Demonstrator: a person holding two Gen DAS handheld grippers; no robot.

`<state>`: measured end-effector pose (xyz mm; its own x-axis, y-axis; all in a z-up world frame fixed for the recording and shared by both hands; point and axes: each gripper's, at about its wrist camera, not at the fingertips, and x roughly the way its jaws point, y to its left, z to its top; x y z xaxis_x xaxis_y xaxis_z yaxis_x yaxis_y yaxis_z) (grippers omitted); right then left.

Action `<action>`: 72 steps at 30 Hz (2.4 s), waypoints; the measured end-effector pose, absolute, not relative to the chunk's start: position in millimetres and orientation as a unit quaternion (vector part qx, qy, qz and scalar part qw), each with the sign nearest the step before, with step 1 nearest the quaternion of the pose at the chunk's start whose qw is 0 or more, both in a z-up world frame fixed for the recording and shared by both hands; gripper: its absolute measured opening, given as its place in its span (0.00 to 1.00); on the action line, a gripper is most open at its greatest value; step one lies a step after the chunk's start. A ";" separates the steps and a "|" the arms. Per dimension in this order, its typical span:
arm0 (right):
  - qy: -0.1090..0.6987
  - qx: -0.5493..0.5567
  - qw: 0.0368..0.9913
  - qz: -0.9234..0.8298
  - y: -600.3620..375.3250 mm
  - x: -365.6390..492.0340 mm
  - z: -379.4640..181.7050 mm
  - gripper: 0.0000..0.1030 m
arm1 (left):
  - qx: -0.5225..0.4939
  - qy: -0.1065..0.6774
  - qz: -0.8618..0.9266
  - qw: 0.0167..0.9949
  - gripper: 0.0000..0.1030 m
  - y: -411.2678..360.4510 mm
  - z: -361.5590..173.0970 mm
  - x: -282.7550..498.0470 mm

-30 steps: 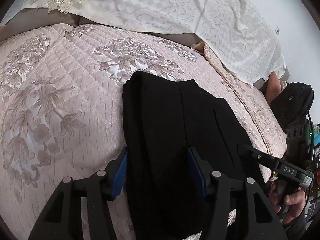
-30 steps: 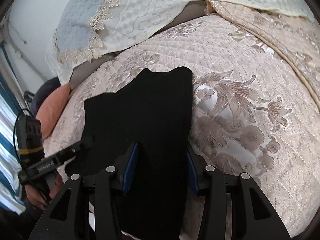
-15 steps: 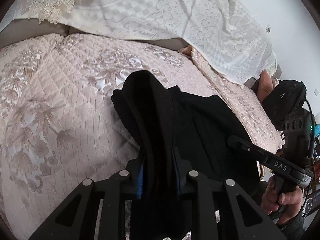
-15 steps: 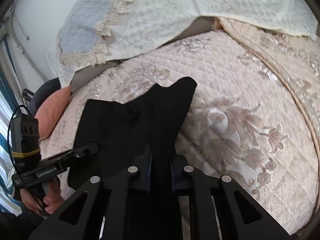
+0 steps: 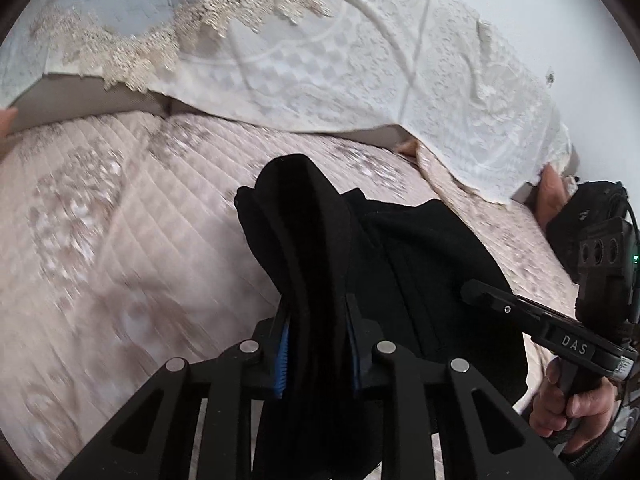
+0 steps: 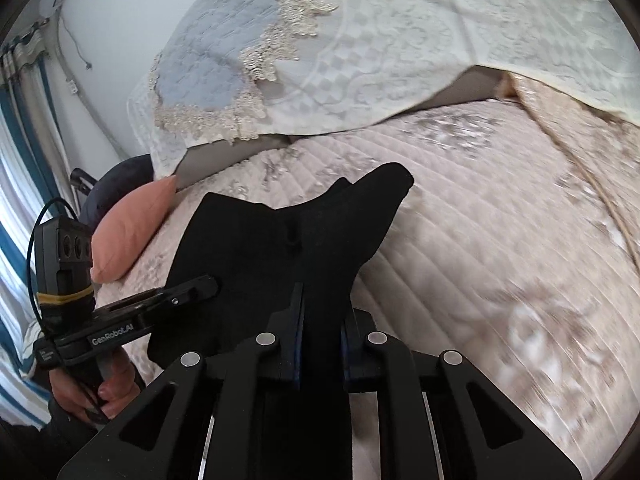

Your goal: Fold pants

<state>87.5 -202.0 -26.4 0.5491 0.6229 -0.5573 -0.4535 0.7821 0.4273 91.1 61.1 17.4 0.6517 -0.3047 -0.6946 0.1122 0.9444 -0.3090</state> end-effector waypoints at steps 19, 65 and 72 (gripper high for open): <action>0.426 0.089 0.856 0.279 -134.4 200.5 -74.2 0.32 | -0.174 0.436 -0.054 0.881 0.37 148.8 -40.4 168.4; 0.360 -0.060 0.896 0.252 -122.2 48.3 -58.1 0.38 | -0.075 0.404 0.004 0.912 0.36 65.9 -2.2 41.4; 0.367 -0.064 0.896 0.241 -124.5 29.8 -73.2 0.42 | -0.061 0.426 0.027 0.903 0.36 62.4 -18.4 24.9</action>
<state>29.8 -124.5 -73.2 0.6149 0.3843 -0.6886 -0.4788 0.8758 0.0613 24.9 62.4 -18.4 0.6364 -0.0036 -0.7713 -0.0995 0.9913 -0.0867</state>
